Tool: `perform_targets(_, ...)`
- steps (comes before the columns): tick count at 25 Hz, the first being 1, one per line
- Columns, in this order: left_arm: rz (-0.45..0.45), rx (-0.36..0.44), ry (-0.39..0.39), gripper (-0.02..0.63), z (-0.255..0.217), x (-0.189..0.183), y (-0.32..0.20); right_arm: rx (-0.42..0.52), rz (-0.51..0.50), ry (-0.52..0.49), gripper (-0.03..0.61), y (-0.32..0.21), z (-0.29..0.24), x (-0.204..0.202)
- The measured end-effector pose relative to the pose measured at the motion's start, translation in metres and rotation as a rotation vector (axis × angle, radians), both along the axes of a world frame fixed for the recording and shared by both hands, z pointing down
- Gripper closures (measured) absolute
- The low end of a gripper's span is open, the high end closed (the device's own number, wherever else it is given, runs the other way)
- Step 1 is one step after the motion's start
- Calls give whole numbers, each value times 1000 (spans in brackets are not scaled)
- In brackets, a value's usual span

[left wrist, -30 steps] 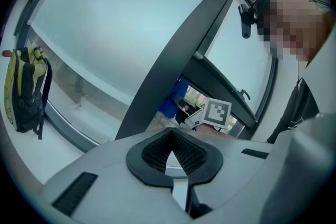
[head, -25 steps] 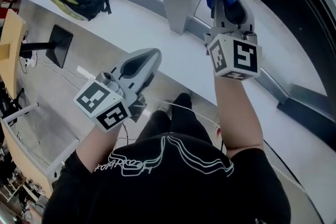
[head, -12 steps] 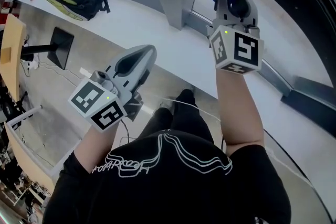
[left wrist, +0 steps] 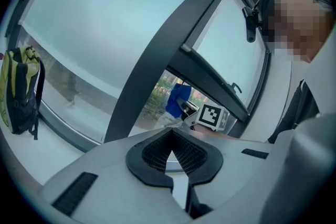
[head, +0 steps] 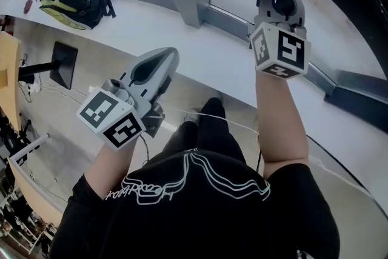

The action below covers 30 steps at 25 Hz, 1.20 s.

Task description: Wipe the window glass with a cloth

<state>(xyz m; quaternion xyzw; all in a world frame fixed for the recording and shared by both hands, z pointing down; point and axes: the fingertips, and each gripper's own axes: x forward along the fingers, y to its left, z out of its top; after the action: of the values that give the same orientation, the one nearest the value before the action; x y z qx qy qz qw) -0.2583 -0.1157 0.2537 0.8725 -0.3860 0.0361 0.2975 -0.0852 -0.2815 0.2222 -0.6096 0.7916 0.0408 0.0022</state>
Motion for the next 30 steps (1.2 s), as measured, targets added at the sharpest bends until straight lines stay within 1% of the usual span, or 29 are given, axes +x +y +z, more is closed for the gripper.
perform_targets(4, 24, 14, 26, 607, -9, 12, 8, 5, 68, 27, 511, 13, -10, 34)
perform_targets(7, 31, 14, 36, 607, -9, 17, 14, 9, 102, 45, 511, 22, -14, 52)
perform_targets(11, 55, 26, 32, 607, -11, 19, 16, 17, 150, 60, 511, 28, -16, 69)
perform_targets(14, 51, 35, 31, 607, -13, 20, 16, 24, 180, 55, 511, 36, -18, 84)
perform_targets(17, 55, 44, 34, 607, -13, 31, 20, 26, 201, 66, 511, 47, -18, 104)
perform_targets(20, 78, 49, 40, 607, -9, 55, 24, 22, 235, 60, 511, 59, -13, 137)
perform_targets(25, 114, 72, 29, 607, 11, 122, 44, 32, 289, 22, 511, 87, 11, 213)
perform_targets(30, 146, 63, 21, 607, -17, 152, 40, 7, 330, 29, 511, 92, -13, 254)
